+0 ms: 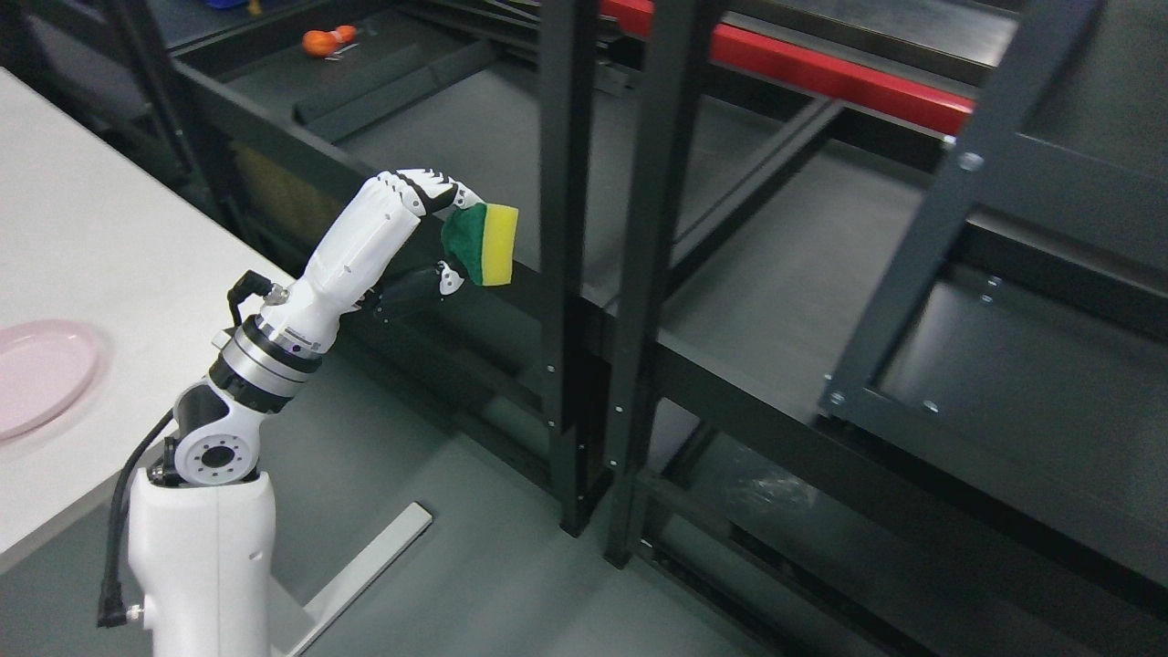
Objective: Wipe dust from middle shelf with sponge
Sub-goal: 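Hold the sponge up in the left hand while turning toward the shelf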
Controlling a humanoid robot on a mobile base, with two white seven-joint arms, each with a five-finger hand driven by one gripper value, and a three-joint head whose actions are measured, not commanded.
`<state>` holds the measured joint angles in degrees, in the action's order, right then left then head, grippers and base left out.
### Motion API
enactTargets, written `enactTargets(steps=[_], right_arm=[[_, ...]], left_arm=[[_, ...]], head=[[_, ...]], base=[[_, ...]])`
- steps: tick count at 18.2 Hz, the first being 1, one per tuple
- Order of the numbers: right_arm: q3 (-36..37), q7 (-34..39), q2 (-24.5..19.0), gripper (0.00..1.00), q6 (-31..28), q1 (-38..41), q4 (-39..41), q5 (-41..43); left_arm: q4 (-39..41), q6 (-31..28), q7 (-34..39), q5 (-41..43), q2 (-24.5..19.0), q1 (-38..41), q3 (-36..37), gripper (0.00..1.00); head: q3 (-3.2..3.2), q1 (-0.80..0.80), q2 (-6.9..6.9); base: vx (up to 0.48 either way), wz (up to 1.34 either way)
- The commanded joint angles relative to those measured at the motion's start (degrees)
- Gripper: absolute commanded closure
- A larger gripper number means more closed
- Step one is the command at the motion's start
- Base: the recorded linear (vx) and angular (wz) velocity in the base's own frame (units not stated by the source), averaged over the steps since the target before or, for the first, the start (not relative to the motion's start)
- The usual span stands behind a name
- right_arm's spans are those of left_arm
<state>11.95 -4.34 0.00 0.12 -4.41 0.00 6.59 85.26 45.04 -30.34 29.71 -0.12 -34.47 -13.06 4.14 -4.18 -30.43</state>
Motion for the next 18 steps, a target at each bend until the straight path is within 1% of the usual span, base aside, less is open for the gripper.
enactTargets(steps=[1, 9, 12, 15, 18], right_arm=[[0.0, 0.2, 1.0, 0.0, -4.2, 0.0, 1.0, 0.0], [0.0, 0.2, 1.0, 0.0, -4.2, 0.0, 1.0, 0.0], [0.0, 0.2, 1.0, 0.0, -4.2, 0.0, 1.0, 0.0], [0.0, 0.2, 1.0, 0.0, -4.2, 0.0, 1.0, 0.0], [0.0, 0.2, 1.0, 0.0, -4.2, 0.0, 1.0, 0.0]], left_arm=[[0.6, 0.0, 0.0, 0.0, -0.9, -0.4, 1.7, 1.0], [0.7, 0.0, 0.0, 0.1, -0.9, -3.0, 4.2, 1.0], [0.7, 0.0, -0.1, 0.2, -0.9, -6.7, 6.1, 1.0], [0.6, 0.0, -0.1, 0.2, -0.9, -11.7, 10.8, 1.0], [0.5, 0.0, -0.2, 0.2, -0.9, -18.5, 18.2, 1.0]], head=[[0.0, 0.0, 0.0], [0.0, 0.0, 0.0], [0.0, 0.0, 0.0], [0.0, 0.0, 0.01], [0.0, 0.0, 0.01]], base=[[-0.251, -0.85], [-0.199, -0.81], [-0.116, -0.6], [-0.076, -0.44], [-0.01, -0.27]])
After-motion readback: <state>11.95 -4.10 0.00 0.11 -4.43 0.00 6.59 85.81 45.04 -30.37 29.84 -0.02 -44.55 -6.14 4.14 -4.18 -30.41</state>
